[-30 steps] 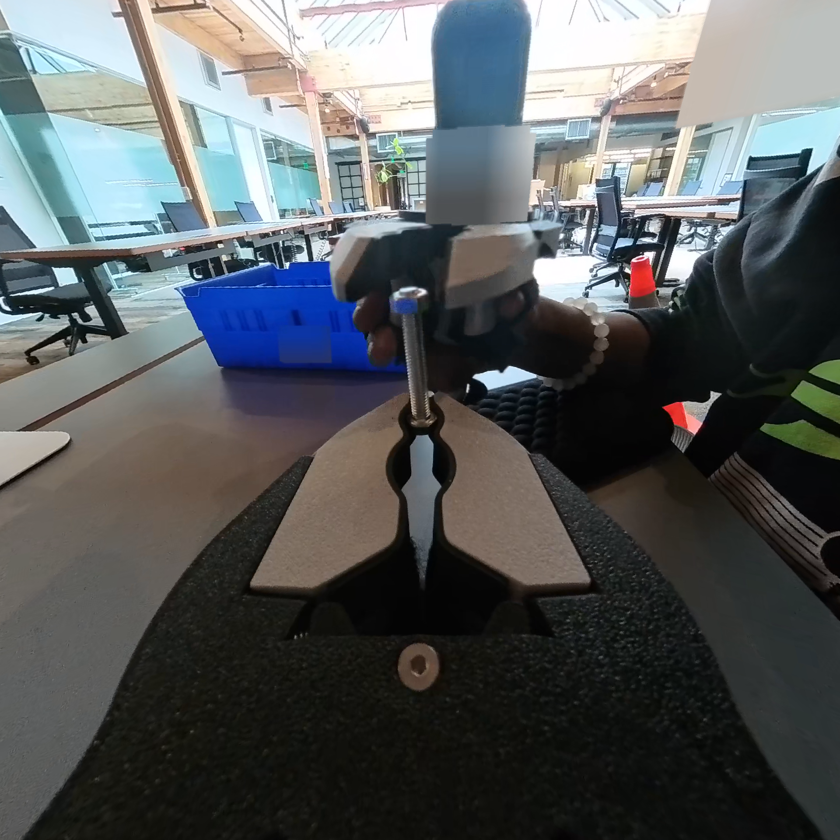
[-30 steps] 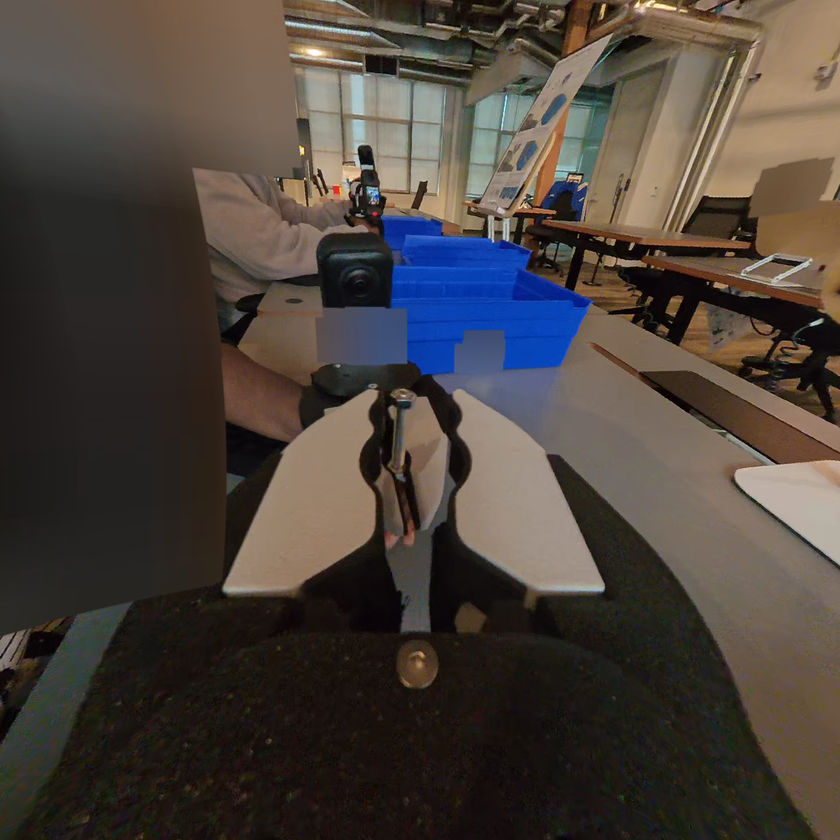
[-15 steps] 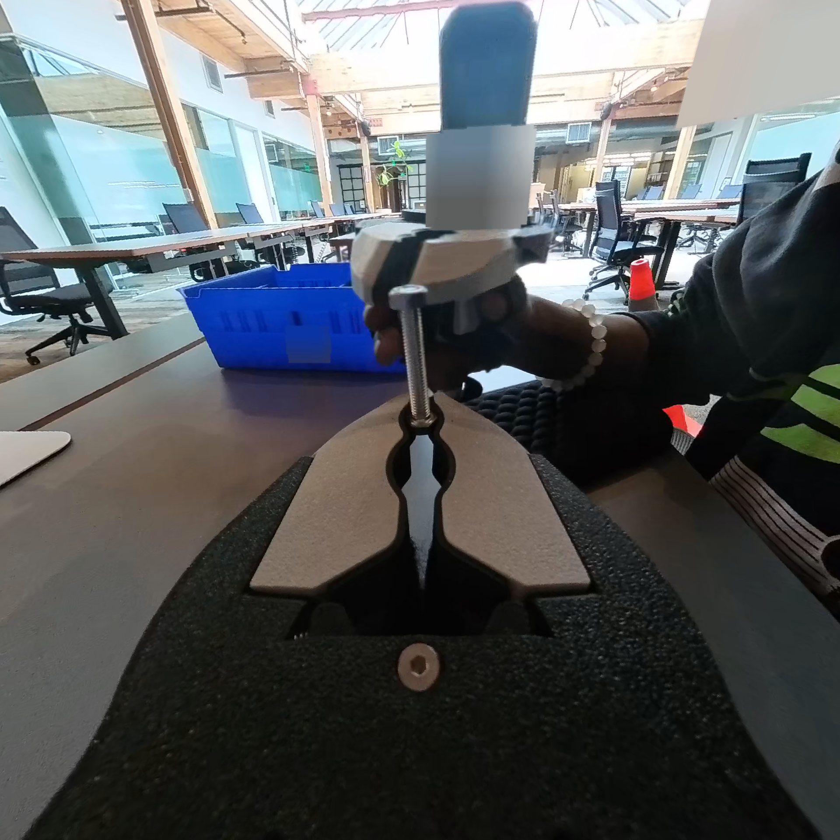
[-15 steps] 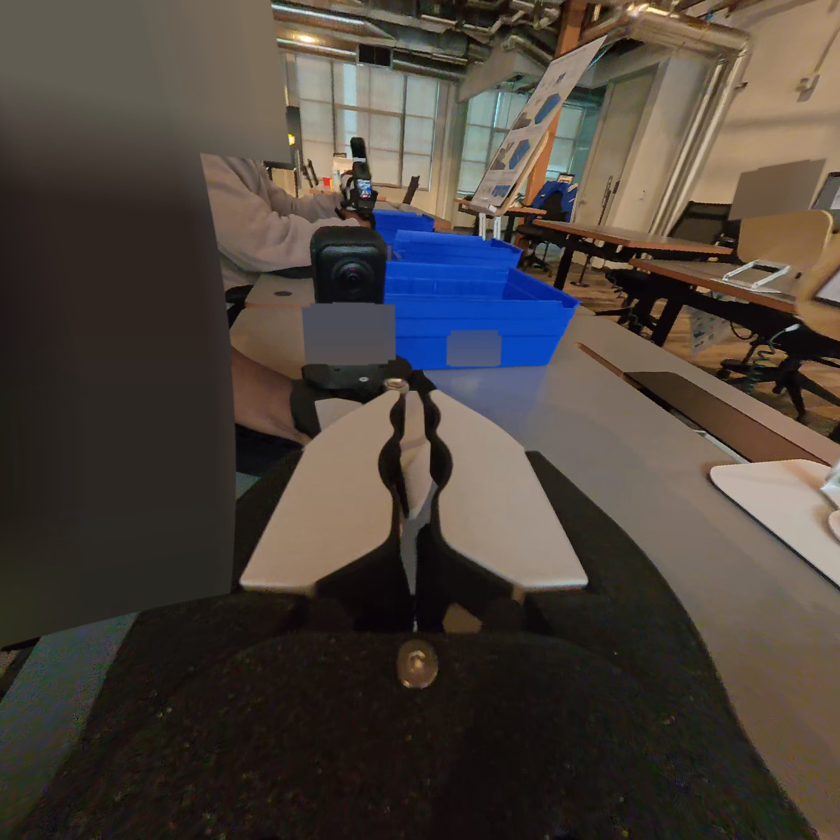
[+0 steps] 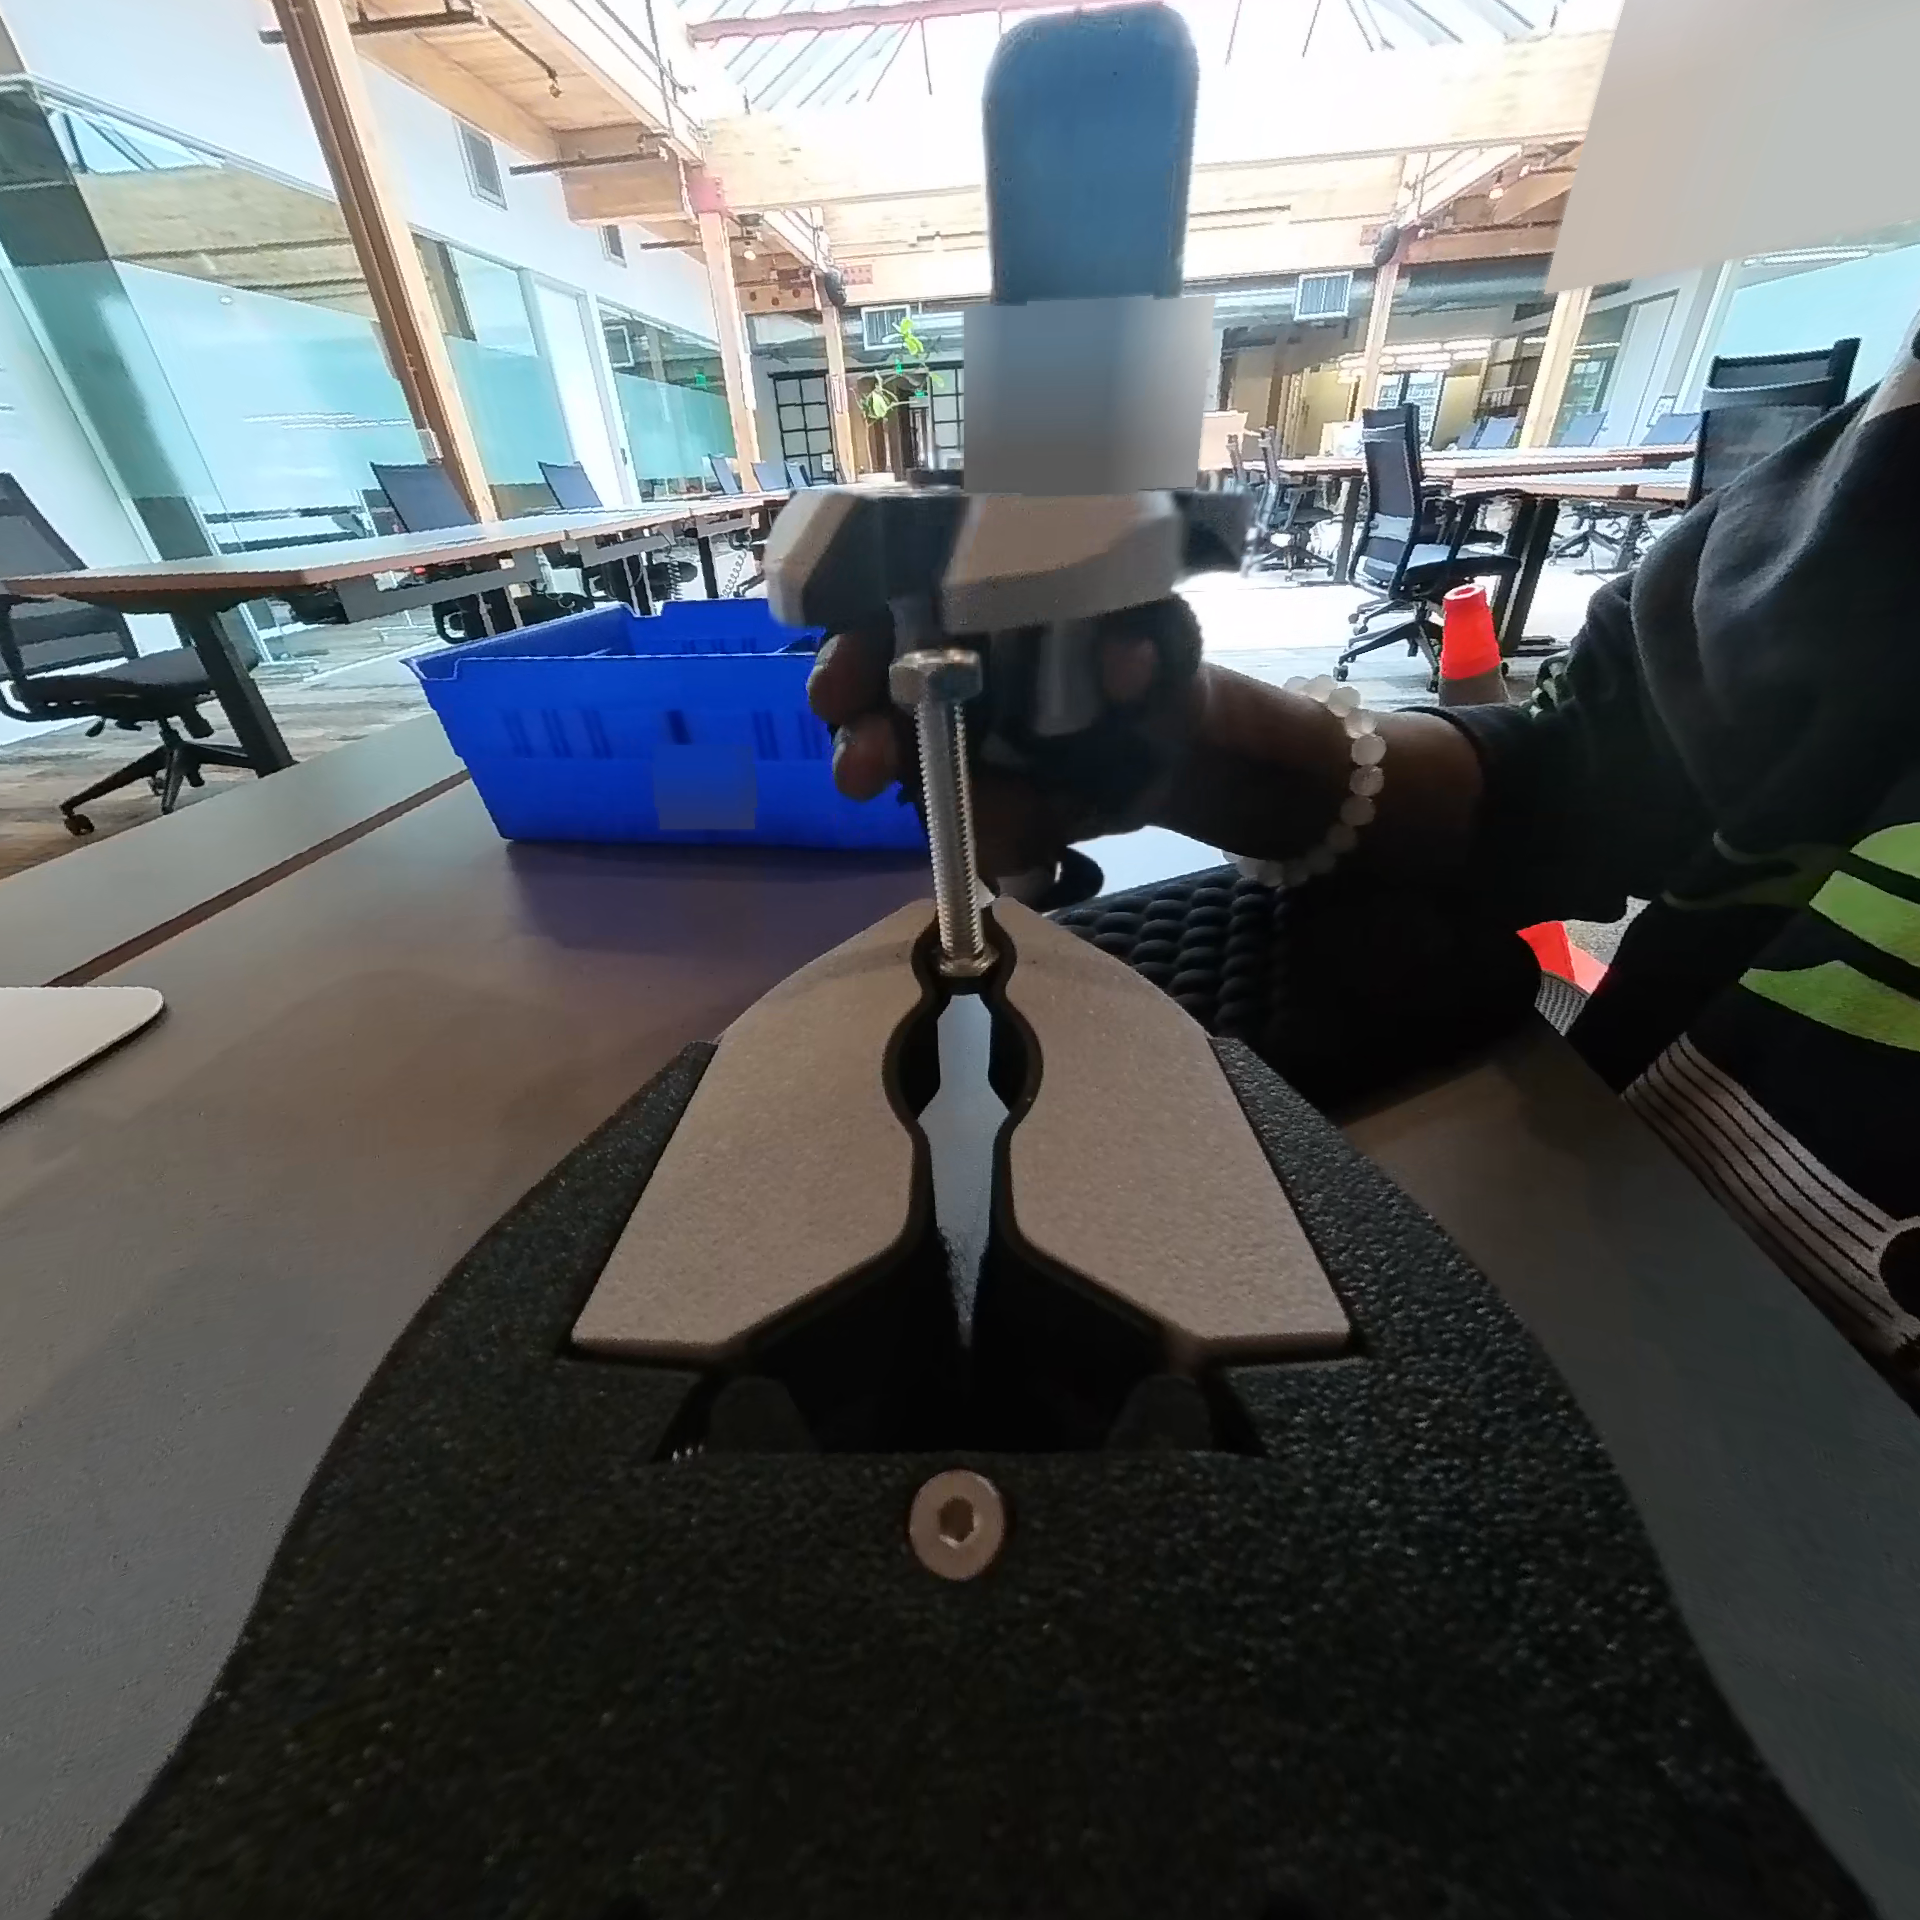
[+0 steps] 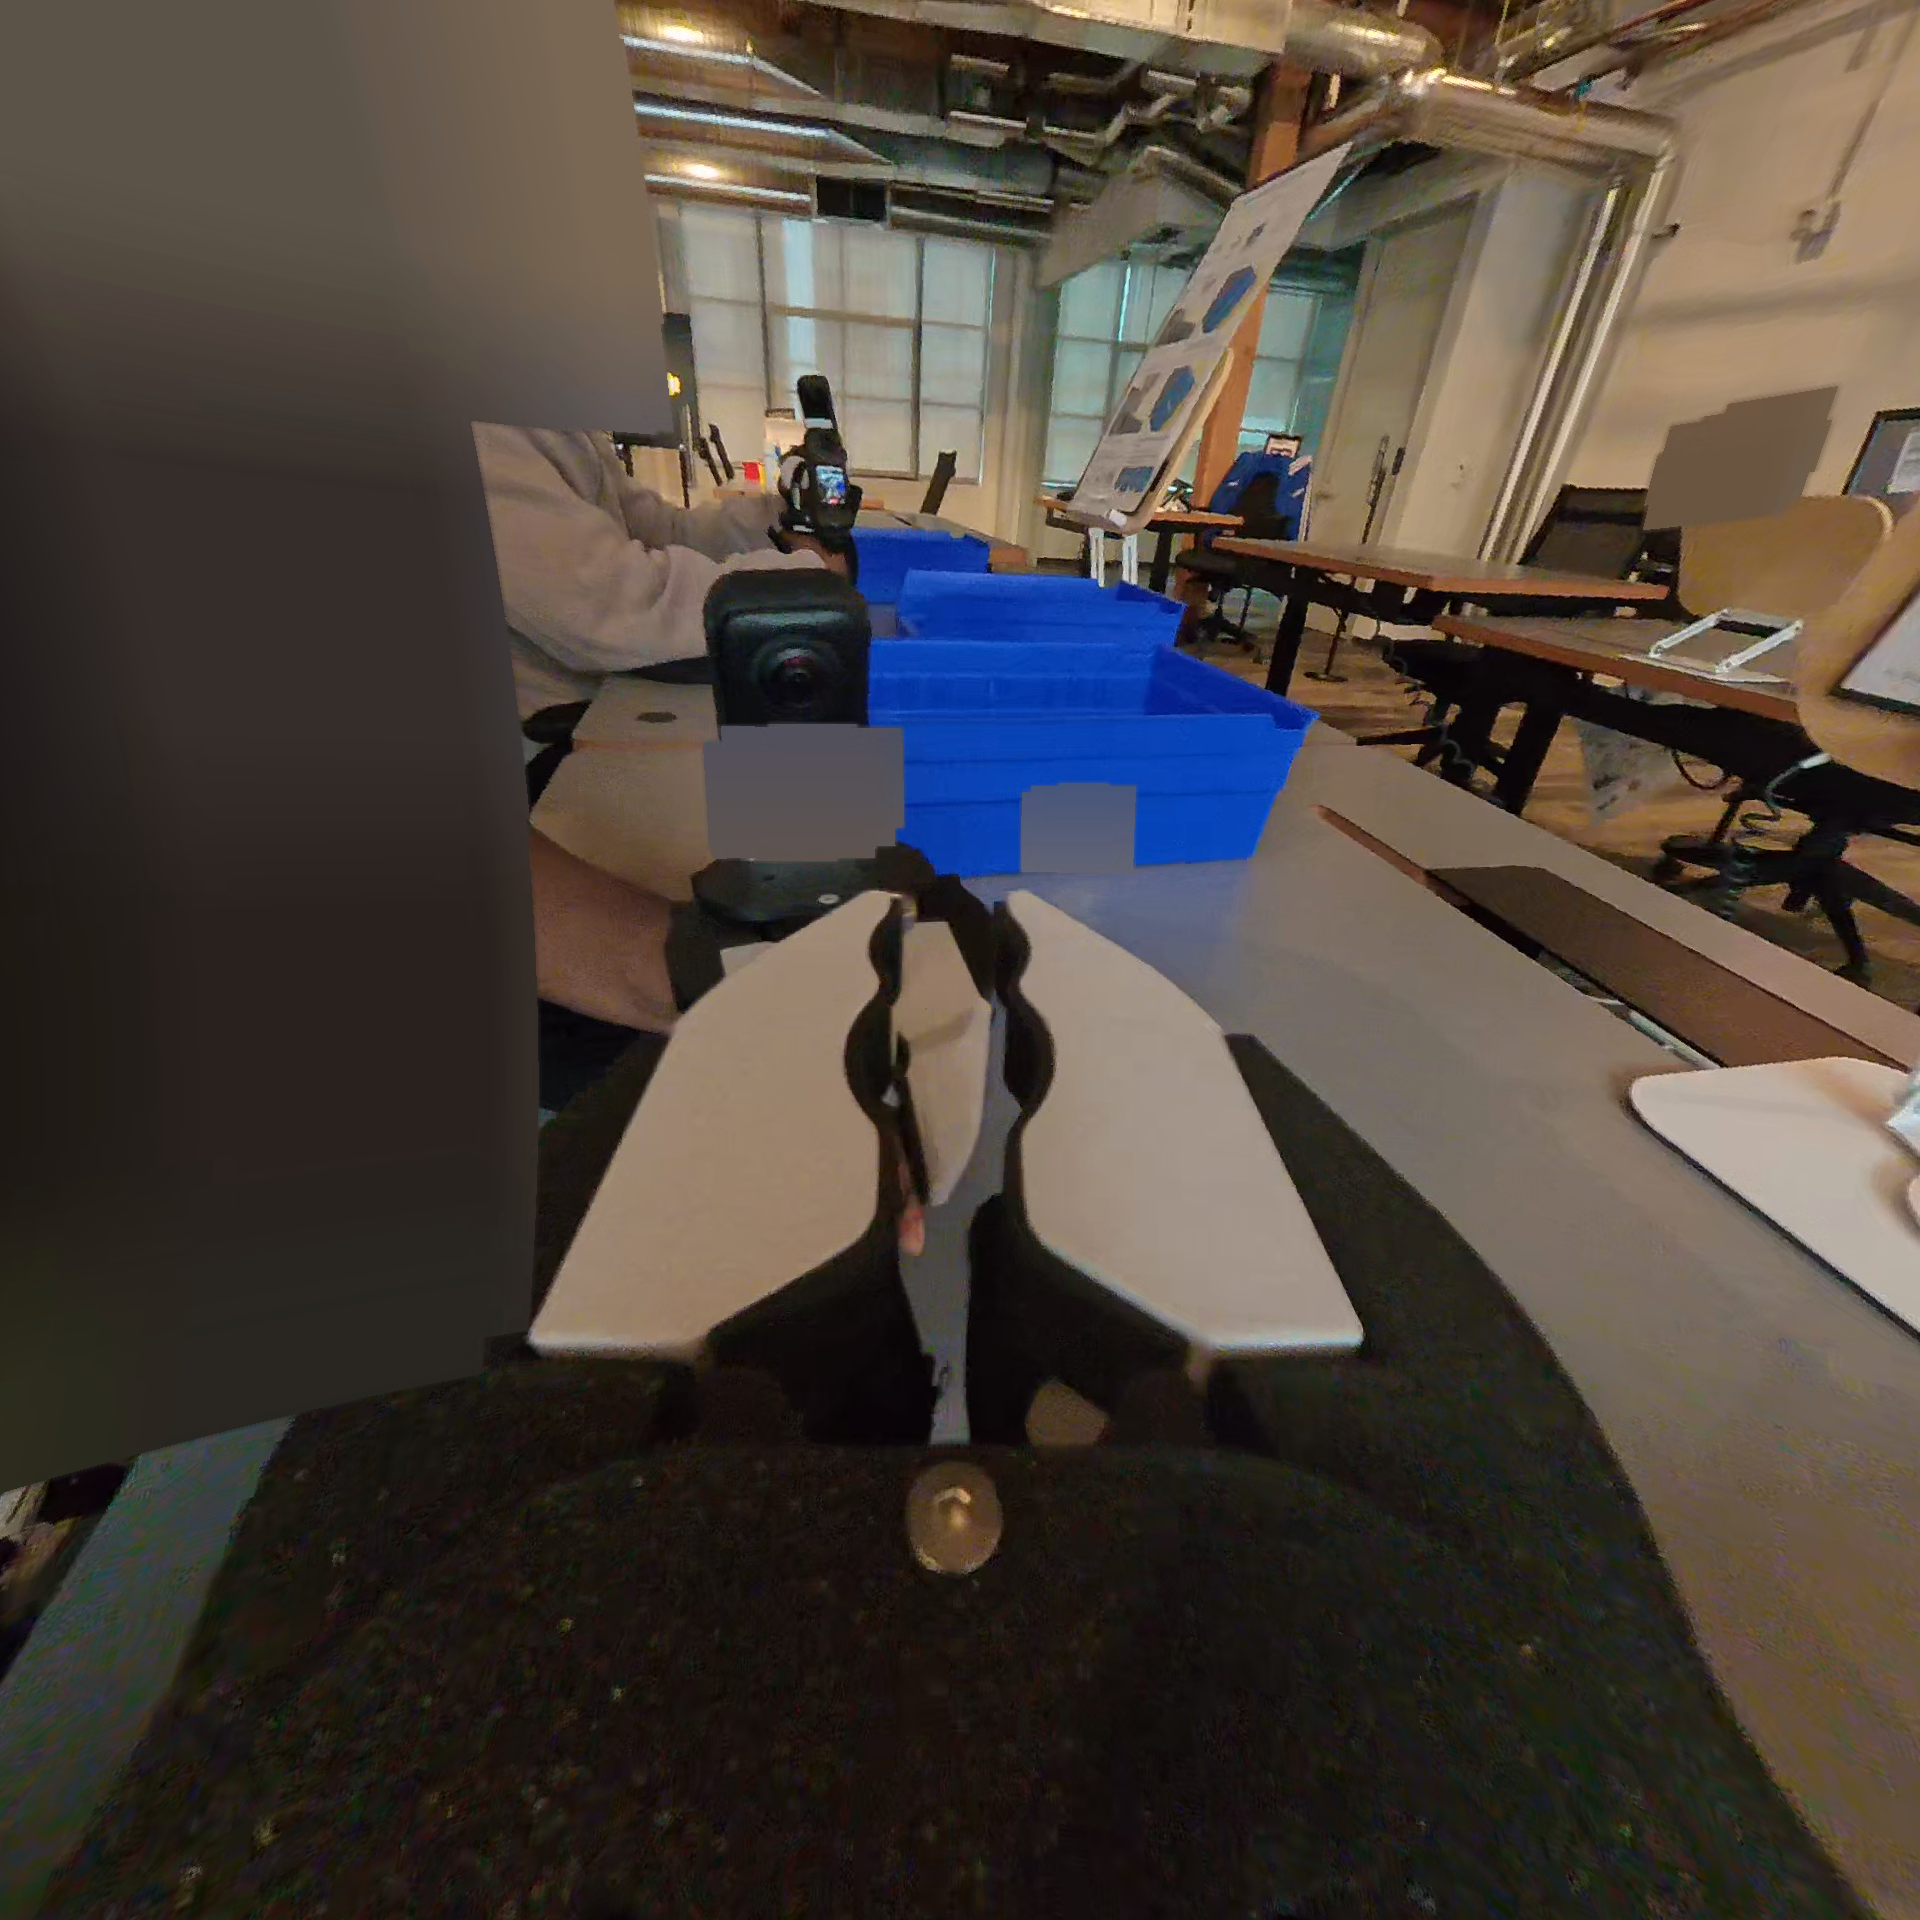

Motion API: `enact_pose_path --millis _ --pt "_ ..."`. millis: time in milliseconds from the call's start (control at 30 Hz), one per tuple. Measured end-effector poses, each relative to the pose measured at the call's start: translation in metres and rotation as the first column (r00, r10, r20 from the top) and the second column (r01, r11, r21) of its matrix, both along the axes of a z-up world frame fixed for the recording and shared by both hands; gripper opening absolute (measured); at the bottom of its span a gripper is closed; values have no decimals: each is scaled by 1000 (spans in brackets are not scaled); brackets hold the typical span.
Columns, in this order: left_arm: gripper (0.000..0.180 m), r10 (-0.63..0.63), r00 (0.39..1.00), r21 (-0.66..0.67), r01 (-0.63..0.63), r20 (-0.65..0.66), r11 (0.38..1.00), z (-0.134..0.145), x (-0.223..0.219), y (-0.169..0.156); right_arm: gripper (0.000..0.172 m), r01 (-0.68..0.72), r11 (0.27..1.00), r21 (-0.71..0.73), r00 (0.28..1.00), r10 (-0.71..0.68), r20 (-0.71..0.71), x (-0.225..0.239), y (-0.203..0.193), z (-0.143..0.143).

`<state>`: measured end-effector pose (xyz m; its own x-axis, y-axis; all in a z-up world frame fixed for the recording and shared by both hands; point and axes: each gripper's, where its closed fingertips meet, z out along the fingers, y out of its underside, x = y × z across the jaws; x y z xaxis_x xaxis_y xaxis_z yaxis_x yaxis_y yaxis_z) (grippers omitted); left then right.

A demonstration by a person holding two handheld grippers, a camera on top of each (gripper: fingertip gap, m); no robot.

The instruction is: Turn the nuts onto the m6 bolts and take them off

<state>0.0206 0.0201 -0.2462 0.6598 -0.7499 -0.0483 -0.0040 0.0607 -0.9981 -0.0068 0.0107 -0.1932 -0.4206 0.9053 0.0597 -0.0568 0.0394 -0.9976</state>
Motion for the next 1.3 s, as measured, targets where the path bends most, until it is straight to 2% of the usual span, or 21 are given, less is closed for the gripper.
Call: enact_pose_path --millis 67,100,200,300,433,467,533,600,733,800,900,933,1000,1133,1167,1233,1300 --pt "4 0 1000 1 0 0 1000 0 0 0 30 -8 999 31 1000 7 25 -4 -7 -5" --pt "4 0 1000 1 0 -1 1000 0 0 0 31 -6 999 41 999 4 32 -5 -9 -6" --pt "4 -1 1000 1 1 2 1000 0 0 0 9 27 999 32 999 -27 17 -3 1 -5" --pt "4 0 1000 0 0 1 1000 0 0 0 8 21 1000 2 1000 -21 3 0 5 0" --pt "4 0 1000 1 0 -2 1000 0 0 0 29 -11 999 40 1000 10 28 -4 -9 -5" --pt "4 0 1000 2 0 -3 1000 0 0 0 28 -4 999 47 1000 2 28 -4 -8 -6" --pt "4 0 1000 2 0 -1 1000 0 0 0 12 20 999 34 1000 -20 13 -3 -1 -3" --pt "4 2 1000 1 -2 1 1000 0 0 0 9 25 1000 3 1000 -25 0 0 5 0" --pt "4 2 1000 1 -2 -2 1000 0 0 0 31 -5 1000 22 1000 4 16 -2 -5 -2" --pt "4 2 1000 2 -2 -3 1000 0 0 0 34 0 999 42 1000 -1 30 -5 -8 -5" --pt "4 3 1000 3 -3 -2 1000 0 0 0 10 35 999 22 999 -35 7 -2 3 -2" --pt "4 2 1000 3 -2 -1 1000 0 0 0 8 37 999 11 999 -37 2 0 6 0" --pt "4 3 1000 1 -3 -3 1000 0 0 0 9 21 1000 5 1000 -21 -3 0 4 1" --pt "4 3 1000 2 -3 -2 1000 0 0 0 24 -8 999 51 1000 7 23 -3 -9 -5" --pt "4 3 1000 2 -3 -3 1000 0 0 0 22 -6 998 55 1000 5 22 -4 -9 -5" --pt "4 4 1000 3 -4 0 1000 0 0 0 8 11 999 52 1000 -12 15 -2 -3 -5" --pt "4 7 1000 1 -7 4 1000 1 -1 1 6 9 999 40 1000 -9 7 2 2 -3"
